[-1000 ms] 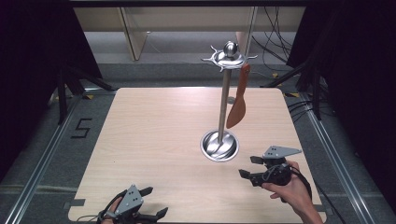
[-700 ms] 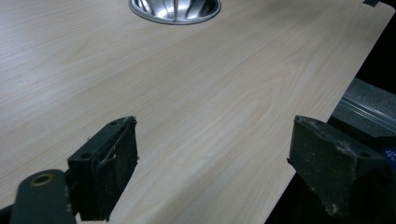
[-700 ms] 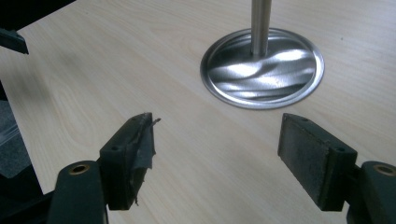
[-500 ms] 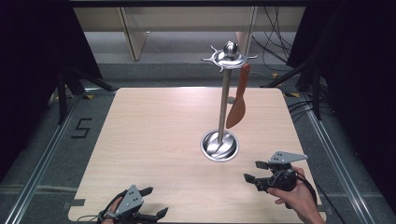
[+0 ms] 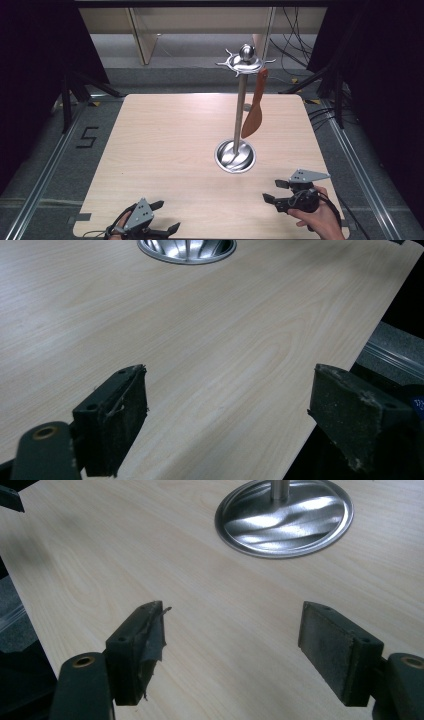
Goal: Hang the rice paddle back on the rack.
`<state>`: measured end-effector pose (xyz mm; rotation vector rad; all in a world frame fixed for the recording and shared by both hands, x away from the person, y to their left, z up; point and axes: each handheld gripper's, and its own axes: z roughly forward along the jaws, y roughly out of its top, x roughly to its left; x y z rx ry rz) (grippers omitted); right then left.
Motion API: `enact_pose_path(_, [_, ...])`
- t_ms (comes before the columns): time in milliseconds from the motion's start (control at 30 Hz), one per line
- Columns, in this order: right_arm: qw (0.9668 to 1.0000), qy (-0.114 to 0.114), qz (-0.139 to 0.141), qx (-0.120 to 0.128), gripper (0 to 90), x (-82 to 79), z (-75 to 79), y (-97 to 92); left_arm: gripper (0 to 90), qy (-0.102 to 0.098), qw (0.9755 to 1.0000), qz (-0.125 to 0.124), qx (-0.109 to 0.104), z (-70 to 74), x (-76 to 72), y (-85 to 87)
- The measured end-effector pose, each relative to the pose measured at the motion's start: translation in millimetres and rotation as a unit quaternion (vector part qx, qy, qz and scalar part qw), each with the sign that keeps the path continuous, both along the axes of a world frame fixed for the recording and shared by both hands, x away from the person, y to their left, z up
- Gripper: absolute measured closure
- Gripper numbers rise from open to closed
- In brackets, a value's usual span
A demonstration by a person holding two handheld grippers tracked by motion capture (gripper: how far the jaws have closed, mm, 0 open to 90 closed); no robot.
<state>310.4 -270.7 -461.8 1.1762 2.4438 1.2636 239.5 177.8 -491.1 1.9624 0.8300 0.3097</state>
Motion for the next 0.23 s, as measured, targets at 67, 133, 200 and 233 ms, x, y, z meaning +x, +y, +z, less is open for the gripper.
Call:
enact_pose_path(67, [1.0, 0.005, -0.001, 0.007, 27.7, -1.4, -1.7, 0.2, 14.9, 0.0, 1.0, -0.001, 0.0, 0.2, -0.1, 0.1])
enact_pose_path(133, [0.9999, 0.015, 0.0, 0.004, 27.7, -2.3, -1.8, -0.6, 14.9, -0.011, 0.9999, -0.008, 0.01, 0.6, 1.1, 0.9])
enact_pose_path(200, [0.9999, 0.01, -0.003, 0.0, 27.7, -2.7, -2.0, -1.5, 14.8, -0.01, 0.9999, -0.008, 0.009, 0.4, 1.4, 0.6])
enact_pose_path(233, [1.0, 0.005, -0.005, 0.0, 27.7, -2.8, -2.4, -1.9, 14.9, -0.001, 1.0, 0.0, 0.0, -0.3, 0.3, -0.5])
